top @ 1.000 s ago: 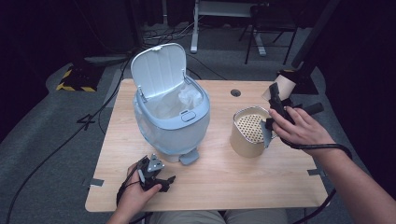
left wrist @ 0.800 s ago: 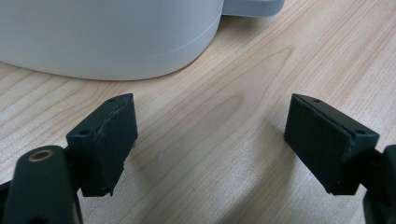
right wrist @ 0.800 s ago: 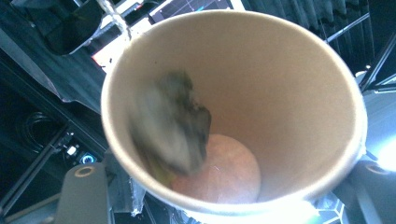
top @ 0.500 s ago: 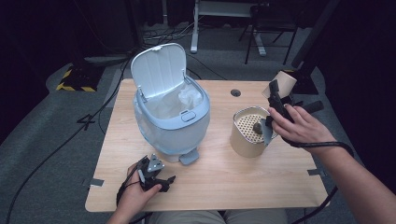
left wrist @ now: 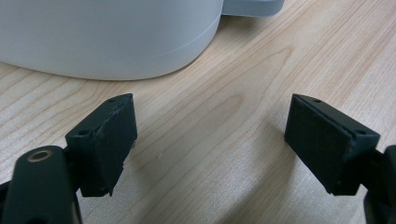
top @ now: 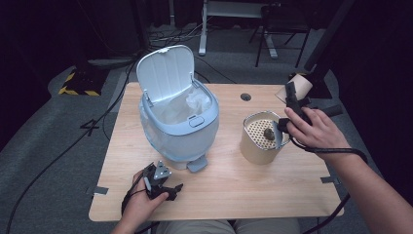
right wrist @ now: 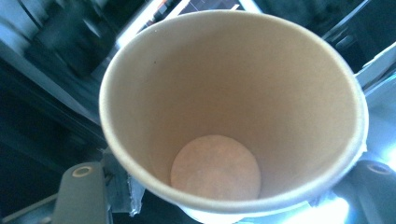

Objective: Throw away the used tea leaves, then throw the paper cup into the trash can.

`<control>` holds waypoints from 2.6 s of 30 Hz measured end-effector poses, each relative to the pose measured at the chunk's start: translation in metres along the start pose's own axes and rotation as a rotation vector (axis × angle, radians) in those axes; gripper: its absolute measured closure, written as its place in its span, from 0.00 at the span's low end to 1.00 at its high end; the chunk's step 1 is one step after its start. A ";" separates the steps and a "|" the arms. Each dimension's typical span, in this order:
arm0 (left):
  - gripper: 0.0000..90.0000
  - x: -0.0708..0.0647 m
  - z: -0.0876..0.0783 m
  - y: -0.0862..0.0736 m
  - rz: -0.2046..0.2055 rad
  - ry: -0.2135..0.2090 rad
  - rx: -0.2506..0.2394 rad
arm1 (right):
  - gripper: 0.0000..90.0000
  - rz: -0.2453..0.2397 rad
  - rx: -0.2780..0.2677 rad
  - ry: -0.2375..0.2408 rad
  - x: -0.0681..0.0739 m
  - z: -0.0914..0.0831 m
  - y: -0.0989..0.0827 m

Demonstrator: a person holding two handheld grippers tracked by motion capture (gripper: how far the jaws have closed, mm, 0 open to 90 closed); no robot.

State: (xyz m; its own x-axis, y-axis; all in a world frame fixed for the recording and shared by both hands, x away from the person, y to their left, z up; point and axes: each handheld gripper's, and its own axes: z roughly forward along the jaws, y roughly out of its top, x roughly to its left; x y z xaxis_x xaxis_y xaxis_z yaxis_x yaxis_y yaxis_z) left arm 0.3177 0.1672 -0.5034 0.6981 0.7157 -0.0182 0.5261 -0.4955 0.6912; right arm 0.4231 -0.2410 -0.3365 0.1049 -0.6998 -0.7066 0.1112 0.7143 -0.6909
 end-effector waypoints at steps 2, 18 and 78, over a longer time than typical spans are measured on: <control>0.19 0.000 0.000 0.000 0.001 -0.001 -0.001 | 0.33 0.178 -0.044 0.086 -0.001 0.002 -0.007; 0.18 0.000 0.000 0.001 0.004 -0.006 0.004 | 0.32 1.404 -0.332 0.616 0.003 0.012 -0.049; 0.17 -0.002 0.000 -0.001 0.006 0.001 0.004 | 0.32 1.803 -0.962 1.007 -0.126 0.059 -0.011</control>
State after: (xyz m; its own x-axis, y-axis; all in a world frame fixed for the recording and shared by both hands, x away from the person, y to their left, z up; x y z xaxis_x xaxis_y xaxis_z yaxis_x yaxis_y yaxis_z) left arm 0.3160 0.1665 -0.5036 0.7008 0.7133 -0.0137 0.5240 -0.5016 0.6884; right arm 0.4665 -0.1612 -0.2313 -0.8815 0.4641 -0.0869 0.1216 0.4011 0.9079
